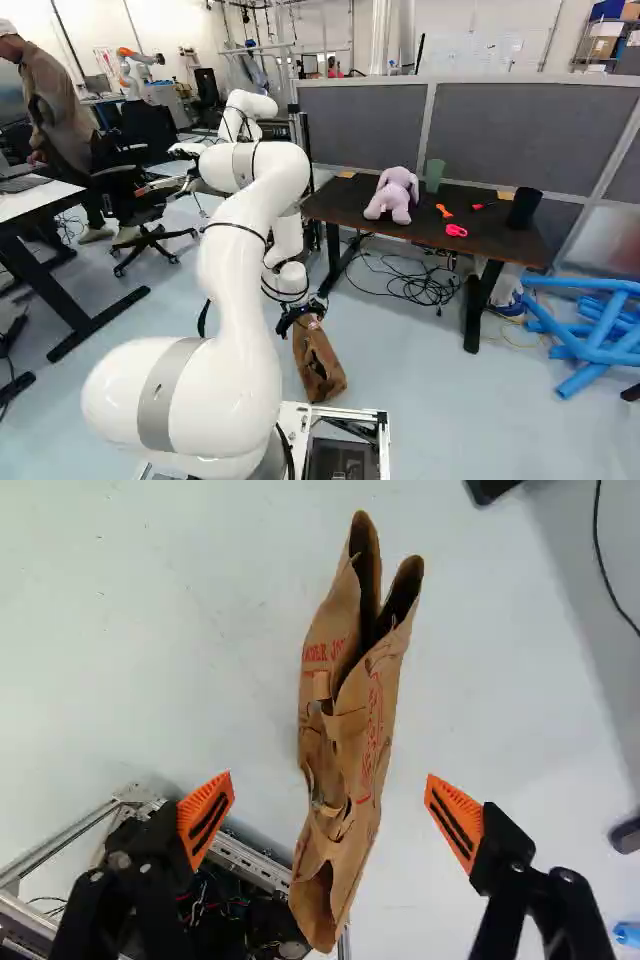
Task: Pick up the bag on the ground and place it on the table
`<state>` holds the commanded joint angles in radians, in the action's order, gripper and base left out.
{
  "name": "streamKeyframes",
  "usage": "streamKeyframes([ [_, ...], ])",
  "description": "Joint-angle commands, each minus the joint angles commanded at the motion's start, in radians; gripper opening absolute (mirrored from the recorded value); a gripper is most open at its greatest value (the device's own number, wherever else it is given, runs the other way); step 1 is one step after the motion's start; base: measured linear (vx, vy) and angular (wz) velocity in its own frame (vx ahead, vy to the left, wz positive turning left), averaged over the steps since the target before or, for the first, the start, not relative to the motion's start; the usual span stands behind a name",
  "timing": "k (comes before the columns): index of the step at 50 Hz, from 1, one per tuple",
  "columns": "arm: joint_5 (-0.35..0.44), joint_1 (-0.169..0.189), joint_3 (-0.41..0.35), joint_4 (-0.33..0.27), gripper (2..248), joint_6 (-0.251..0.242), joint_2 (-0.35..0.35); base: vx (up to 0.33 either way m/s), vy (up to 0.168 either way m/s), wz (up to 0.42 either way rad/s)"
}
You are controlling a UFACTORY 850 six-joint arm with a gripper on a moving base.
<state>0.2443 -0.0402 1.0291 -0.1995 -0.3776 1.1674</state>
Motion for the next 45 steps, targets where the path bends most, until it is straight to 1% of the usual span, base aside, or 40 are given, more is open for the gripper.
streamKeyframes([
  [25, 0.000, 0.011, 0.077, 0.000, 247, 0.000, 0.098, 0.000, 0.000, 0.000],
  [45, 0.000, 0.012, 0.143, 0.000, 247, 0.000, 0.176, 0.000, 0.000, 0.000],
])
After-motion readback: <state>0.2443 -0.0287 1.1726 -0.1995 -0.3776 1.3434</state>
